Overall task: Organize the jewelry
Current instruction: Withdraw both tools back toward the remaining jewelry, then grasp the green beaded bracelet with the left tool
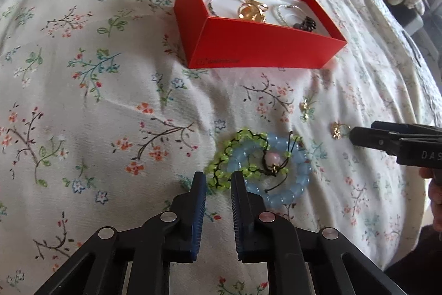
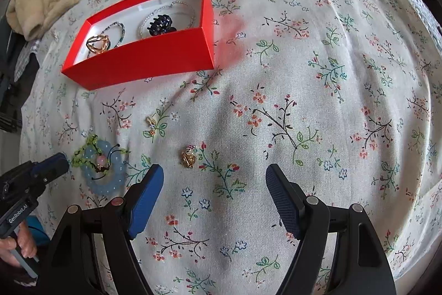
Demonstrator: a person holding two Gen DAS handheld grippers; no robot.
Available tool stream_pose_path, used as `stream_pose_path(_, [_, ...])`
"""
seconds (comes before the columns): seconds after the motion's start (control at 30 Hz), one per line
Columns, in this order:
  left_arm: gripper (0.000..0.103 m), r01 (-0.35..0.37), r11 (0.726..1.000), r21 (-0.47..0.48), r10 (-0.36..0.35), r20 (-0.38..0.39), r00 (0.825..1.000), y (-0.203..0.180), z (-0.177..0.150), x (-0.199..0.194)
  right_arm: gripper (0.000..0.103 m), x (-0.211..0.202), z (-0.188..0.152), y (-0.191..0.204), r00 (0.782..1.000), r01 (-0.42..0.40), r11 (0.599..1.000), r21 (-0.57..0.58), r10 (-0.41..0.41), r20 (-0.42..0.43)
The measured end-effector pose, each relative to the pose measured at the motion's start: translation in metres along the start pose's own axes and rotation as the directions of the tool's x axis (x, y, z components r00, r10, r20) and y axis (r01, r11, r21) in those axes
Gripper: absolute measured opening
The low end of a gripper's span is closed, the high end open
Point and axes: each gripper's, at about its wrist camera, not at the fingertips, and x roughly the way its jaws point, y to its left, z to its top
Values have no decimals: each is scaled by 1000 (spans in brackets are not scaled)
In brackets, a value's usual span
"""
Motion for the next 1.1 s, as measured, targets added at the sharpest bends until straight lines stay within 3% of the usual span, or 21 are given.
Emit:
stream_pose_path(0.43, [13,-63,995,82,66,-32,997,-10,3,27,79,7,2,0,1000,-19,1000,12,19,-10])
stream_pose_path(0.53, [13,-45,995,86,47,-27,999,-11,6,26,79,7,2,0,1000,-24,999,21,24,-9])
stream_pose_path(0.7, [23,-3,997,74,4,-19,1000,-11,8,25,79,5,2,1,1000,-29,999,15,29,-3])
stream_pose_path(0.77, [33,10,997,73,-9,-18,1000,-13,10,25,79,6,2,1,1000,-26,1000,13,26,-2])
stream_pose_path(1.1, [36,-7,999,42,7,14,1000,-8,20,20,79,7,3,-2,1000,-28,999,22,28,-3])
